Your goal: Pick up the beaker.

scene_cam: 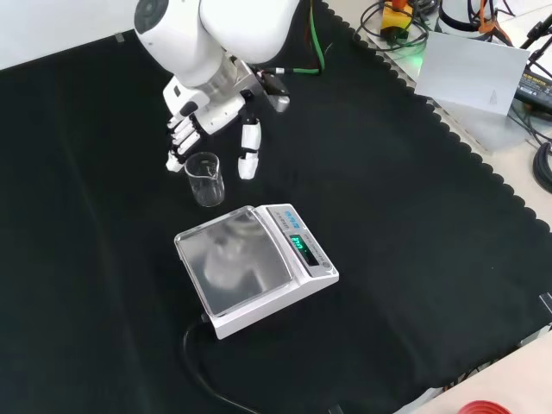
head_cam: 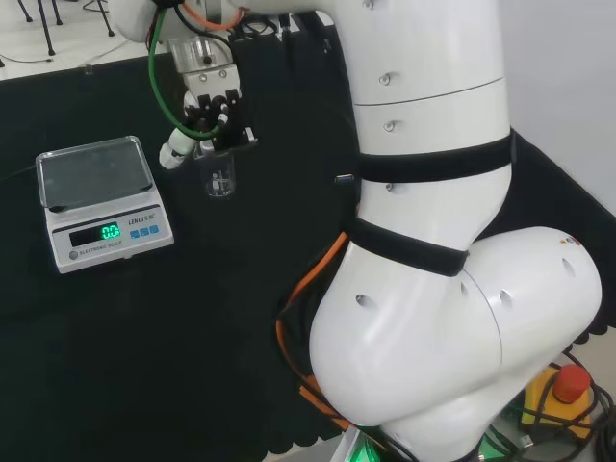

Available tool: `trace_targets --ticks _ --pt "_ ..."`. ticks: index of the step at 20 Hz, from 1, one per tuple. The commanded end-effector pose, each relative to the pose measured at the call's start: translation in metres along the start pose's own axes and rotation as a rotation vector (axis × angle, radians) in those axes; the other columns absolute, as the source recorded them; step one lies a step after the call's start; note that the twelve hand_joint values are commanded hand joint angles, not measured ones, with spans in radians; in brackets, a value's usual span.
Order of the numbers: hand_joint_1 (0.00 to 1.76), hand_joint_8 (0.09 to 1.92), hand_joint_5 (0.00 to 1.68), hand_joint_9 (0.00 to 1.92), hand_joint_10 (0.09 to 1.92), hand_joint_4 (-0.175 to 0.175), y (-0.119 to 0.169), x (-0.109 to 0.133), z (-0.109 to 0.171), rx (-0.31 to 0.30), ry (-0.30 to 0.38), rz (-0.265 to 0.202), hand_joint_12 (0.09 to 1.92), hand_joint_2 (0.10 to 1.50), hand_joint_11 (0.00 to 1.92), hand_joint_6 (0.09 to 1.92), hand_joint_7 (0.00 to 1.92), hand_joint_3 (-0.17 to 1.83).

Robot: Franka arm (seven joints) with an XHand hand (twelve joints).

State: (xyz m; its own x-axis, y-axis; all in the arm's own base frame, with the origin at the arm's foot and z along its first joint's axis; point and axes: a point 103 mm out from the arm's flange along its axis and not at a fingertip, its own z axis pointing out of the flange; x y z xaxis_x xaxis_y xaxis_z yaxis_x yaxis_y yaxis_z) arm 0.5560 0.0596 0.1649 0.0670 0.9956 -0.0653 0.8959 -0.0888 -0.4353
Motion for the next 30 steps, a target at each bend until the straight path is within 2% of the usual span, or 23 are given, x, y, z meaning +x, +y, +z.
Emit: trace_targets --ticks 1,9,17,24,30 --pt "0.53 0.66 0.08 0.16 0.84 0.024 0.014 -0.023 0.002 0.023 -0.014 0.048 1.38 0.72 0.00 0.09 0.05 0.06" --pt "0.53 0.66 0.08 0.16 0.85 0.025 0.027 -0.045 0.025 0.076 -0.006 0.078 1.38 0.72 0.00 0.09 0.05 0.05" --pt "0.53 0.66 0.07 0.14 0.85 0.028 0.041 -0.039 0.034 0.088 -0.020 0.073 1.39 0.72 0.00 0.09 0.05 0.05" --pt "0.56 0.68 0.11 0.22 0.88 0.031 0.047 -0.027 0.034 0.027 0.006 0.103 1.51 0.72 0.03 0.09 0.12 0.04" --pt "0.65 0.72 0.25 0.52 0.81 0.038 0.043 -0.020 0.035 -0.040 -0.001 0.092 1.43 0.73 0.34 0.09 0.25 0.04"
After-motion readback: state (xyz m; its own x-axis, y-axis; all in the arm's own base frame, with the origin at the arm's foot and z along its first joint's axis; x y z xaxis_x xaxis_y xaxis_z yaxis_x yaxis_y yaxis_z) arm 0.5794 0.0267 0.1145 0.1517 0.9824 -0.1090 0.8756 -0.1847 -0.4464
